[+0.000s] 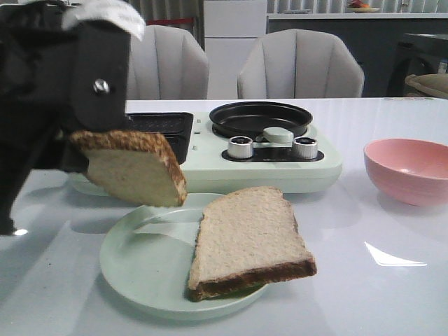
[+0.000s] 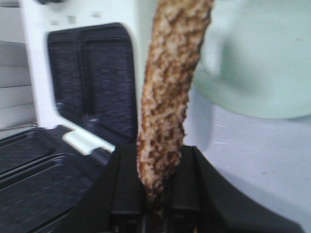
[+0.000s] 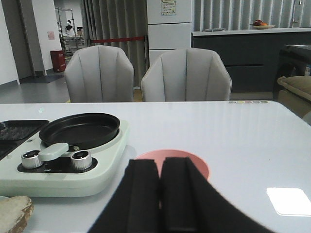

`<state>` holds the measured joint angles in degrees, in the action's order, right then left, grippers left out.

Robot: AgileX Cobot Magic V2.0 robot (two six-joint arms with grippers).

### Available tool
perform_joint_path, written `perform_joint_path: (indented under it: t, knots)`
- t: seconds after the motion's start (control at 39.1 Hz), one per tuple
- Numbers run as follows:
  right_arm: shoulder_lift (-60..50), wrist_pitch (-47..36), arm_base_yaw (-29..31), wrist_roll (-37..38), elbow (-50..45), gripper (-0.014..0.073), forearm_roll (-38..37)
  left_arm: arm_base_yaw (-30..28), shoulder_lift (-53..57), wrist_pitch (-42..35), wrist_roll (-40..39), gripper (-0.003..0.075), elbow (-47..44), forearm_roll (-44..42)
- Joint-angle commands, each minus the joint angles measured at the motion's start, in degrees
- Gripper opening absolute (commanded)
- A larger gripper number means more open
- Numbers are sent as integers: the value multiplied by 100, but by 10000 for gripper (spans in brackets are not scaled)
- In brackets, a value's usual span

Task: Make breakfast with bread and shrimp
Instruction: 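Lift the bread slice with the left gripper over the sandwich maker plate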

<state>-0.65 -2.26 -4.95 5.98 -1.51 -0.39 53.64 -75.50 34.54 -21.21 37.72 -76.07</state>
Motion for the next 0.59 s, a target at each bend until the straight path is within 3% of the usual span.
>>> perform_joint_path:
  t: [0.0, 0.23, 0.56]
  knots:
    - [-116, -450, 32, -16, 93, 153, -57, -29, 483, 201, -79, 113, 129, -461]
    - [-116, -450, 32, -16, 93, 153, -57, -562, 495, -122, -79, 113, 408, -782]
    - [-116, -450, 32, -16, 93, 153, -57, -1397, -356, -505, -79, 113, 1695, -868]
